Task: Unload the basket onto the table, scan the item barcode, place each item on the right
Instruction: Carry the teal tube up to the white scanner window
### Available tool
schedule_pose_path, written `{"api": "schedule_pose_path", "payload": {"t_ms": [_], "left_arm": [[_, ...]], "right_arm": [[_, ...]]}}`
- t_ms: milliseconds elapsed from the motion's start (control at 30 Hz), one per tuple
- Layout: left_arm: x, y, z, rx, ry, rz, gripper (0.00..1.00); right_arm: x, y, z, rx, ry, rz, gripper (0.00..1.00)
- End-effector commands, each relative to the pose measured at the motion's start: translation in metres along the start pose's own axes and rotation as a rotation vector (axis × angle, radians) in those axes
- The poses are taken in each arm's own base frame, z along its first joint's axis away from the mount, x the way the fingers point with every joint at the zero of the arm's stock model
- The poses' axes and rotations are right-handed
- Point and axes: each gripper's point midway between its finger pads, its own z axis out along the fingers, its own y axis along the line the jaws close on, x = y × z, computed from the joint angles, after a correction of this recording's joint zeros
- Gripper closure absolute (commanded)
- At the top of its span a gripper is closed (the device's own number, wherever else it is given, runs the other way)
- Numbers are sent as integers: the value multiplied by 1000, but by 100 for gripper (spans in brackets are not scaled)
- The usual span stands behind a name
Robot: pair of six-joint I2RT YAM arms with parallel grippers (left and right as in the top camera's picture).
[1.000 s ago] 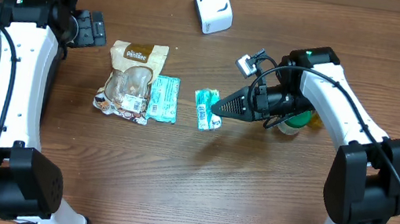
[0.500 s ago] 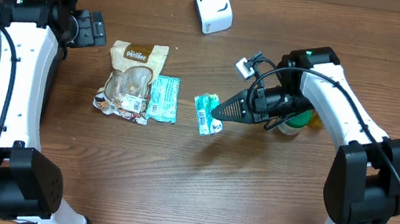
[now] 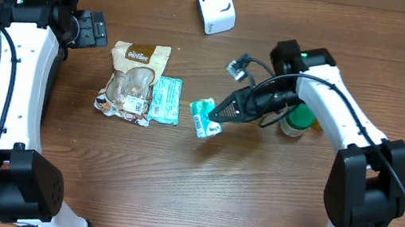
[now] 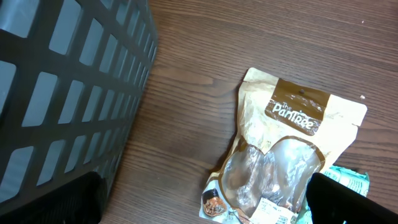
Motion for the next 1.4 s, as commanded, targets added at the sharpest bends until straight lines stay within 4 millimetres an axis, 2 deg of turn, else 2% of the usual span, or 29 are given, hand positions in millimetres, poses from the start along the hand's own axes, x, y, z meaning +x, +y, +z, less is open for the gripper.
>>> {"api": "schedule_pose_path", "payload": {"t_ms": [0,100,200,333,400,700,1367], "left_arm": [[-6,5,-4,-14,-19,-6,0],[-6,5,-4,-14,-19,-6,0],[-6,5,-4,-15,-19,-6,0],[-6,5,-4,-14,-19,-6,0],[-6,5,-4,-14,-19,-6,0],[-6,5,-4,-14,-19,-6,0],[-6,5,-4,-14,-19,-6,0]], "right_arm": [[2,-22,6,245,28,175,97],[-5,-52,9,482,2,242,96],[-11,-84,-2,776,-60,284,96],[-20,-104,-21,1039,-140,271,96],[-25,-106,-24,1092,-161,245,96],[-32,-110,-34,1181,-244,279,96],[-32,-110,-31,1164,-240,280,96]]}}
